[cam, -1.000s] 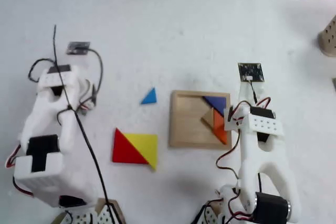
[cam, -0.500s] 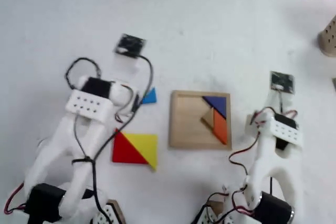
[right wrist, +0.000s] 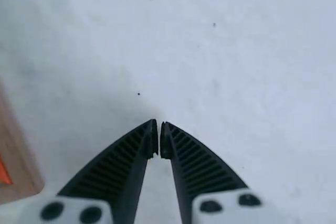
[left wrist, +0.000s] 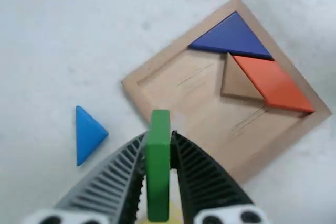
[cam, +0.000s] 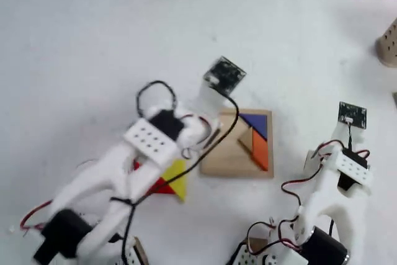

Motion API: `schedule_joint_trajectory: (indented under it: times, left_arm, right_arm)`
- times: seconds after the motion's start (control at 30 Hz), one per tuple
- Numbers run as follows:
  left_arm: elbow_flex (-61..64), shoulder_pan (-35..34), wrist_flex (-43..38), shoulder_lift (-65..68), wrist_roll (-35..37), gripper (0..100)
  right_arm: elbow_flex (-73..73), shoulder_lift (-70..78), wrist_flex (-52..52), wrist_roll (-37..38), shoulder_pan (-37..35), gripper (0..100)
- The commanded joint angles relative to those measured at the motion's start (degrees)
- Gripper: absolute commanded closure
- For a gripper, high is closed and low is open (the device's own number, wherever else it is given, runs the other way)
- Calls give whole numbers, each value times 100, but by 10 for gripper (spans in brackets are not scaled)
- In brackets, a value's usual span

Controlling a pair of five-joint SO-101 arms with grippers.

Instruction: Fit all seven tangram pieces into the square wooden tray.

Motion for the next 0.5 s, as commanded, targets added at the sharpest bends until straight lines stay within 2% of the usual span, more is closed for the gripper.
schedule_joint_trajectory:
  times: [0.0,0.13,0.23,0.47]
  left_arm:
    - [-756,84,-325,901,211,973]
    - [-1732,189,-325,2088,343,914]
    - [-2338,251,-237,2738,870,910]
    - [-2954,207,-35,3415,1002,906]
  right_arm:
    - [-35,-171,-84,88,-92,974]
    - [-35,-171,-84,97,-101,974]
    - [-35,-171,-92,97,-101,974]
    - [-26,-171,-92,105,-110,974]
